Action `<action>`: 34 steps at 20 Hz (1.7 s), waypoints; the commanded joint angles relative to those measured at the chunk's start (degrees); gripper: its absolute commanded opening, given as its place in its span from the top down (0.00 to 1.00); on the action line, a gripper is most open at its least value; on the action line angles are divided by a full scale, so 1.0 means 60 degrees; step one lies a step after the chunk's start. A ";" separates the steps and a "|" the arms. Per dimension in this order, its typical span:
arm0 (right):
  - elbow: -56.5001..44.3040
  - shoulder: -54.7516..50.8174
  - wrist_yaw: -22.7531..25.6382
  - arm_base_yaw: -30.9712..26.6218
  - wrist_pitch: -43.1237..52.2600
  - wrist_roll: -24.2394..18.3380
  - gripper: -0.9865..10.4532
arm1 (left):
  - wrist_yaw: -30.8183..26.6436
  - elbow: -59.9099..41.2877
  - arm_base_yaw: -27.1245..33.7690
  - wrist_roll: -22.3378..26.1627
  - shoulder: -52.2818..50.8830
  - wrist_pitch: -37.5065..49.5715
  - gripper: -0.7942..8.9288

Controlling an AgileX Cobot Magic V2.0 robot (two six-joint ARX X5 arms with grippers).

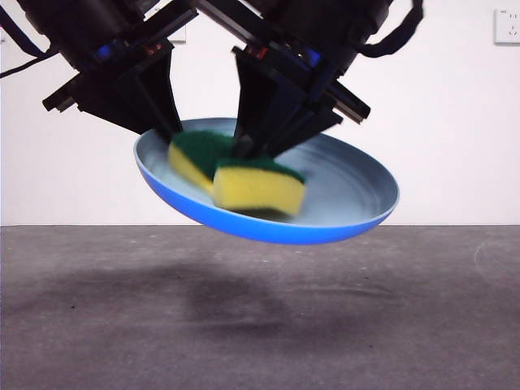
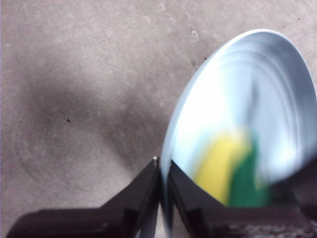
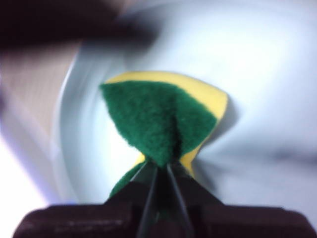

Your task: Pick up the plate,pick up the cloth,clean the plate with the cloth

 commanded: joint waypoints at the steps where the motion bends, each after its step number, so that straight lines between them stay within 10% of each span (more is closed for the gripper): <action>1: -0.0080 0.0157 0.1515 0.0189 -0.1428 -0.0175 0.93 | 0.0222 0.0000 -0.0007 -0.0211 -0.0051 0.0357 0.93; 5: -0.0080 -0.0240 0.6258 -0.0153 -0.2255 -0.0131 0.93 | 0.0306 0.0000 0.0025 -0.0138 -0.0051 -0.0066 0.93; 8: -0.0080 -0.0484 0.6812 -0.0466 -0.1319 -0.0146 0.93 | 0.0321 0.0000 0.0000 -0.0106 -0.0051 -0.0248 0.93; 18: -0.0080 -0.0146 0.0000 -0.0951 0.2014 0.0444 0.93 | 0.0492 0.0000 -0.0080 -0.0208 -0.0051 0.0273 0.93; 23: -0.0080 0.0251 -0.0834 -0.0302 0.0306 0.0215 0.93 | 0.0182 0.0000 0.0058 -0.0433 -0.0051 0.0805 0.93; 25: -0.0080 0.0240 0.0124 -0.0076 -0.0907 0.0069 0.93 | 0.0157 0.0000 0.0124 -0.0430 -0.0051 0.0809 0.93; 30: -0.0080 -0.0062 0.6145 -0.0321 -0.1639 -0.0062 0.93 | 0.0353 0.0000 0.0153 -0.0350 -0.0051 0.0226 0.93; 34: -0.0077 -0.0306 0.6470 -0.0674 0.0029 -0.0226 0.93 | 0.0579 0.0000 0.0135 -0.0109 -0.0051 -0.0073 0.93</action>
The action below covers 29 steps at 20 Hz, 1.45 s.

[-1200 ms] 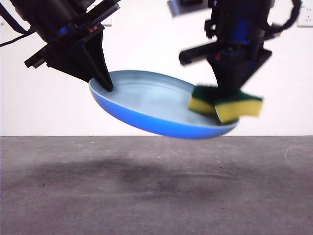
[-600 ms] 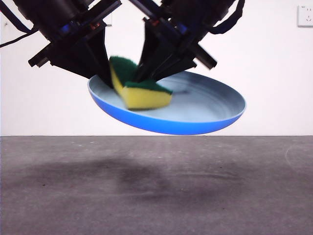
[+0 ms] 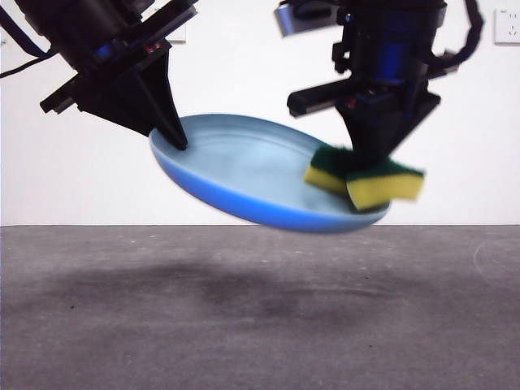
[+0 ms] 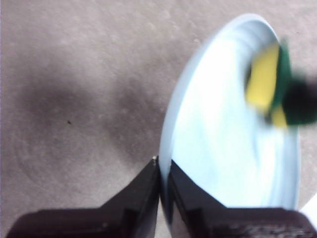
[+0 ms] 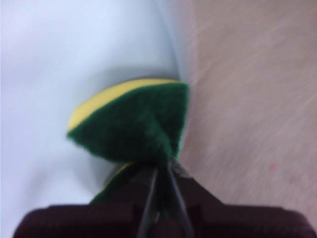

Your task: Pick up the plate,pick up the cloth,clean the plate with the cloth

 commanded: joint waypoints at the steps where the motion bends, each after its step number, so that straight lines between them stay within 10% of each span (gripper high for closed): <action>1: -0.0095 -0.0153 -0.0047 -0.0259 0.1366 -0.0160 0.93 | 0.0393 0.0011 -0.0036 0.0237 -0.0051 -0.0182 0.93; 6: -0.0091 -0.0812 -0.2404 -0.0463 0.3617 -0.0157 0.93 | -0.0455 0.0011 -0.0036 0.0907 -0.0047 -0.0586 0.93; 11: -0.0091 -0.2295 -0.2929 -0.0459 0.3701 -0.0160 0.93 | -0.3348 0.0007 0.0288 0.1745 0.0171 -0.0674 0.93; 29: -0.0091 -0.4765 -0.2561 -0.0466 0.0317 -0.0160 0.93 | -0.2535 0.0007 0.1741 0.1752 0.3195 0.0481 0.92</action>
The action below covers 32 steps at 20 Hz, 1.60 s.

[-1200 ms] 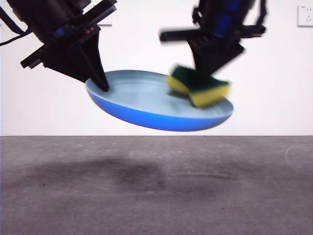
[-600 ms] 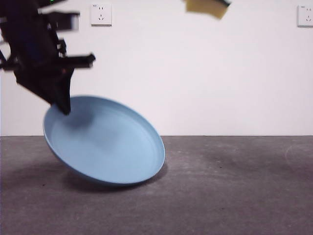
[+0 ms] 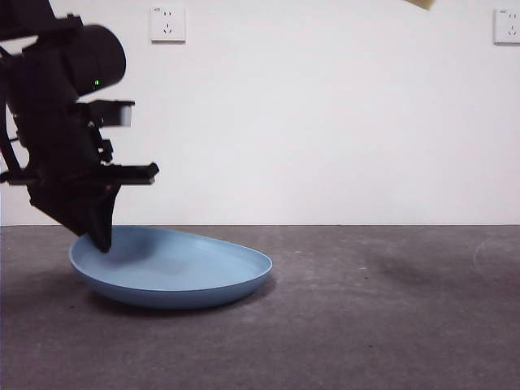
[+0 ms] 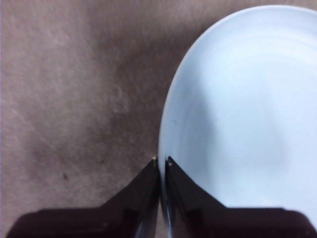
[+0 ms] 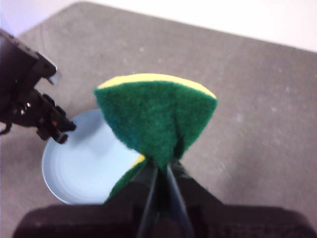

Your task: Pick up the plate,pick up the cloth,clean the plate with the cloth

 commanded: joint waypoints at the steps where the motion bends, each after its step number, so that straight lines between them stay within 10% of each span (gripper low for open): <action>1: -0.0073 0.0069 0.0455 -0.0007 -0.0073 -0.0007 0.93 | 0.0280 -0.0040 -0.0011 0.0251 0.0244 -0.0237 0.92; 7: -0.0073 0.0652 0.1188 -0.0175 -0.0062 -0.0004 0.93 | 0.0488 -0.0036 -0.0022 0.0197 0.0189 -0.0248 0.50; 27: -0.0073 0.6914 -0.1880 -0.2127 0.1115 0.0820 0.90 | 0.0670 -0.0033 -0.0882 -0.0131 -0.6371 -0.2663 0.50; 32: -0.0073 0.6914 -0.1865 -0.2382 0.0750 0.0648 0.68 | 0.0765 -0.0033 -0.0896 -0.0277 -0.6535 -0.2885 0.50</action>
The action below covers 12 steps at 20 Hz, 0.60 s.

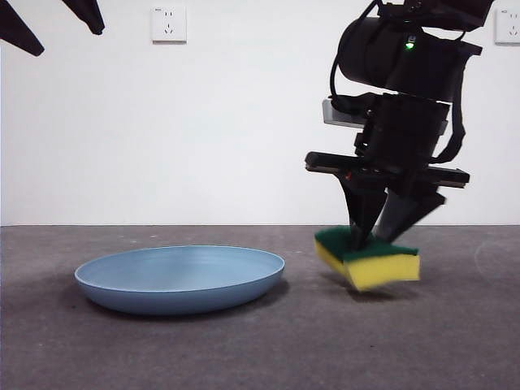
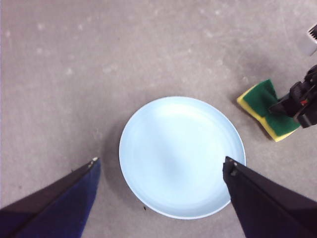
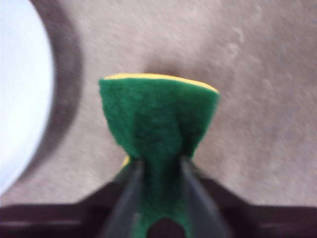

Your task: Pick up the plate,pick up the cloth,clean the plate with the cloth

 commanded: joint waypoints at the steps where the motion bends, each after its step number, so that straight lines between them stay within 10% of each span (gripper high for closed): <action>1: -0.0073 0.0076 0.0004 -0.0098 -0.0069 -0.0080 0.68 | 0.0025 -0.0069 -0.0036 -0.0127 -0.0004 -0.0011 0.50; 6: -0.0015 0.0033 0.0066 -0.0237 -0.0146 -0.0084 0.49 | -0.0004 -0.0069 -0.0036 -0.0124 -0.0004 -0.0011 0.50; 10: 0.0044 -0.0747 0.0051 -0.0226 -0.0379 -0.0073 0.51 | -0.0022 -0.0069 -0.0036 -0.0124 -0.0004 -0.0007 0.50; 12: 0.0044 -0.1392 -0.0018 -0.0219 -0.0550 -0.0073 0.69 | -0.0018 -0.0069 -0.0036 -0.0117 -0.0004 -0.0004 0.58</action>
